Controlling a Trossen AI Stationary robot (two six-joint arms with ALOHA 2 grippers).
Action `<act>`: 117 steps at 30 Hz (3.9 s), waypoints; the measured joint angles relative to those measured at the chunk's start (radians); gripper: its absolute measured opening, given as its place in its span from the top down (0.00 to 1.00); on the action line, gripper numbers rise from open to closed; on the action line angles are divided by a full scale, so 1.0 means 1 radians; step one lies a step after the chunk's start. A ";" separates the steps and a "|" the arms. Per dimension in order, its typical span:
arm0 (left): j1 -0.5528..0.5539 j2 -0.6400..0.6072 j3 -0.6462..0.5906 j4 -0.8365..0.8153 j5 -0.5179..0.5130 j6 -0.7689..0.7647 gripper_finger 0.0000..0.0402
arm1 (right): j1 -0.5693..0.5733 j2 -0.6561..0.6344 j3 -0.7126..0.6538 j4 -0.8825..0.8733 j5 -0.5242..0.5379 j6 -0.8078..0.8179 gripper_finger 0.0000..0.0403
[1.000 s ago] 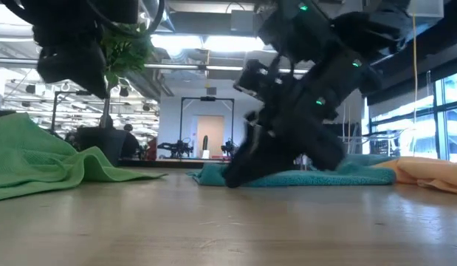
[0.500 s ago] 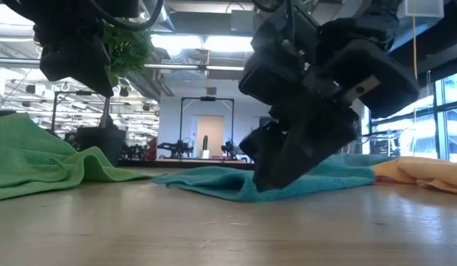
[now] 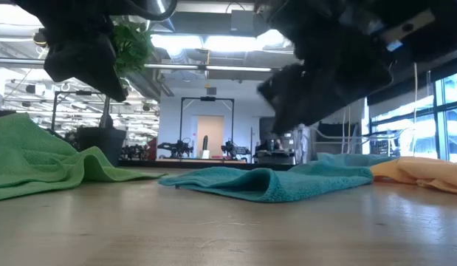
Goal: Fold microfiber towels
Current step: Fold the blue Fold the blue microfiber towel
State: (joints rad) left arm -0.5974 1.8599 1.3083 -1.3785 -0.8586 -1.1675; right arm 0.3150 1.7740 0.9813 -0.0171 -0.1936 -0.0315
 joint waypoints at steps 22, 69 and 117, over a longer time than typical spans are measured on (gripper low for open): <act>0.293 0.000 -0.040 0.712 0.021 0.916 0.69 | 0.128 0.166 -0.002 0.092 0.320 0.151 0.62; 0.264 0.111 -0.173 1.172 0.590 1.249 0.69 | 0.336 0.173 -0.004 0.069 0.567 0.605 0.62; 0.261 0.076 -0.176 1.163 0.572 1.146 0.69 | 0.296 0.321 0.007 0.343 0.760 0.447 0.64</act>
State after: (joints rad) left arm -0.3359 1.9362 1.1320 -0.2157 -0.2863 -0.0211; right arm 0.6111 2.0954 0.9881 0.3259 0.5662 0.4155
